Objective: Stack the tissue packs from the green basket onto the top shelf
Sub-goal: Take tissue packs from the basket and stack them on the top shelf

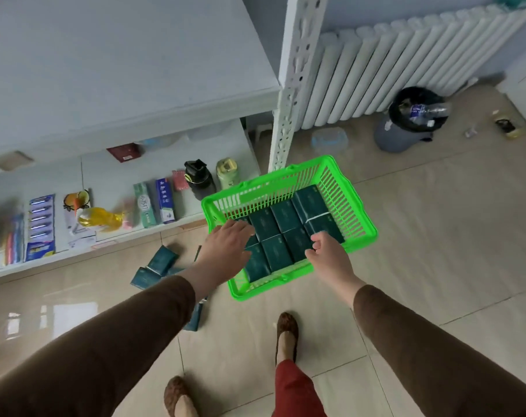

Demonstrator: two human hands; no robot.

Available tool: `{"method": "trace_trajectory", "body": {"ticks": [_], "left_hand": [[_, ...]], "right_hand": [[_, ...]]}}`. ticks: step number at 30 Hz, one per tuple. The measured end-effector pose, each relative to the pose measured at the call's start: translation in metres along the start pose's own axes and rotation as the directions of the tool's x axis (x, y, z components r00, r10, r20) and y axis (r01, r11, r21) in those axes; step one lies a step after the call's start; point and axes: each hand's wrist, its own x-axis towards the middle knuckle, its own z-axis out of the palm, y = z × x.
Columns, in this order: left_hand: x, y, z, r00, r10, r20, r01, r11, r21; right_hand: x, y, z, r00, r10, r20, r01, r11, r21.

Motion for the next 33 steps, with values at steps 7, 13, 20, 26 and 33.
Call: {"method": "trace_trajectory", "body": {"ticks": [7,13,20,26,33], "left_hand": [[0.162,0.031,0.075,0.993,0.076,0.091,-0.079,0.997,0.022],[0.288,0.046,0.136,0.98,0.153,0.124,-0.176,0.963,0.205],[0.354,0.068,0.188,0.953,0.289,0.093,-0.304,0.896,0.323],[0.348,0.06,0.194,0.919,0.354,0.175,-0.389,0.734,0.557],[0.286,0.03,0.146,0.983,0.157,0.093,-0.183,0.854,0.487]], "right_hand": [[0.133,0.058,-0.002,0.992,0.121,-0.021,-0.122,0.944,-0.307],[0.202,0.101,0.034,0.98,0.199,-0.001,-0.18,0.884,-0.431],[0.227,0.126,0.062,0.995,0.09,-0.04,-0.098,0.839,-0.535],[0.231,0.126,0.064,0.982,0.185,0.031,-0.151,0.879,-0.452],[0.201,0.106,0.038,0.981,0.154,0.119,-0.107,0.938,-0.33]]}}
